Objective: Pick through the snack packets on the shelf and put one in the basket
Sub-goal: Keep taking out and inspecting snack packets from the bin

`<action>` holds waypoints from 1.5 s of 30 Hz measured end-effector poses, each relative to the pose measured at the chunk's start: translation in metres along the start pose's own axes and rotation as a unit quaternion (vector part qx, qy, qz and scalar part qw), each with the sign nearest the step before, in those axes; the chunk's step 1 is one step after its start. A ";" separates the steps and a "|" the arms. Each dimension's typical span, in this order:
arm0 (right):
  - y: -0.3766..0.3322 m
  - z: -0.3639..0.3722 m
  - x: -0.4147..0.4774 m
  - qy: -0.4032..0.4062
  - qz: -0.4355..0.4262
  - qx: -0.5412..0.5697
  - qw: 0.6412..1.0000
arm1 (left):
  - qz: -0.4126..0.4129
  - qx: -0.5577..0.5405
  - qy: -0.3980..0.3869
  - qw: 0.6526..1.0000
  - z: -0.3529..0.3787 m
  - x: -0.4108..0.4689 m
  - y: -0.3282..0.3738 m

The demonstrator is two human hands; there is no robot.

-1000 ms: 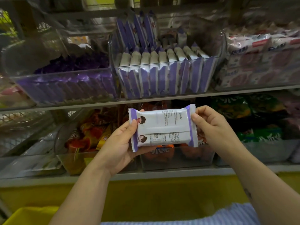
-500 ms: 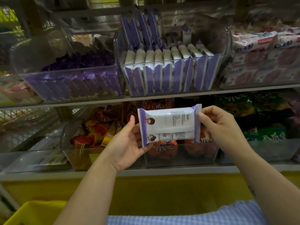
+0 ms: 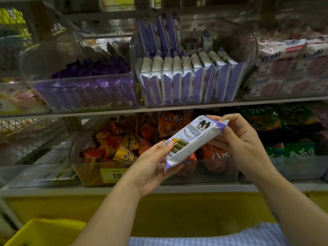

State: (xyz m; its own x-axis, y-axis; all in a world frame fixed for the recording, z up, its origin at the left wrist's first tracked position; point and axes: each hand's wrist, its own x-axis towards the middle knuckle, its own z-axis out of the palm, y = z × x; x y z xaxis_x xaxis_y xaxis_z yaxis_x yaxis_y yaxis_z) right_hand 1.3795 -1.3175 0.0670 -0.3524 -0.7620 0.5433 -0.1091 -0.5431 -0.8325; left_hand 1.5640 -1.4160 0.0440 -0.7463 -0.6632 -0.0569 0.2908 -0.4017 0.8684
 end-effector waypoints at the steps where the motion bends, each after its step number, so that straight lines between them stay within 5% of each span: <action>1: 0.000 0.000 0.000 -0.003 0.008 0.001 1.000 | 0.002 0.010 0.001 1.000 -0.001 0.000 0.001; 11: 0.006 -0.006 -0.001 0.018 0.133 -0.013 0.991 | 0.077 0.055 0.025 0.995 -0.011 0.007 -0.003; 17: 0.004 -0.012 -0.003 0.006 0.091 -0.119 0.989 | 0.153 0.090 0.037 0.983 -0.015 0.013 -0.003; 23: 0.016 -0.016 -0.001 0.078 0.097 -0.159 0.979 | 0.228 0.200 0.035 0.952 -0.008 0.011 -0.003; 33: 0.023 -0.017 0.002 0.148 0.167 -0.100 0.970 | 0.201 0.271 -0.101 0.936 0.006 0.004 -0.004; 38: 0.023 -0.013 0.002 0.143 0.174 -0.094 0.970 | 0.151 0.178 -0.062 0.970 0.000 0.005 -0.002; 45: 0.013 -0.010 0.003 0.032 0.190 0.142 0.971 | 0.094 -0.018 -0.004 0.995 0.001 0.004 0.003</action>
State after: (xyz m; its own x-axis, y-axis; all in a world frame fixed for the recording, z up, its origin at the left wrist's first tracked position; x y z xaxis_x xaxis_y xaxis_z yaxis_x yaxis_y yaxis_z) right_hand 1.3678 -1.3229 0.0565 -0.3750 -0.9079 0.1875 0.2970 -0.3093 -0.9034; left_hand 1.5613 -1.4188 0.0468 -0.6820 -0.7231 0.1094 0.4463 -0.2930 0.8455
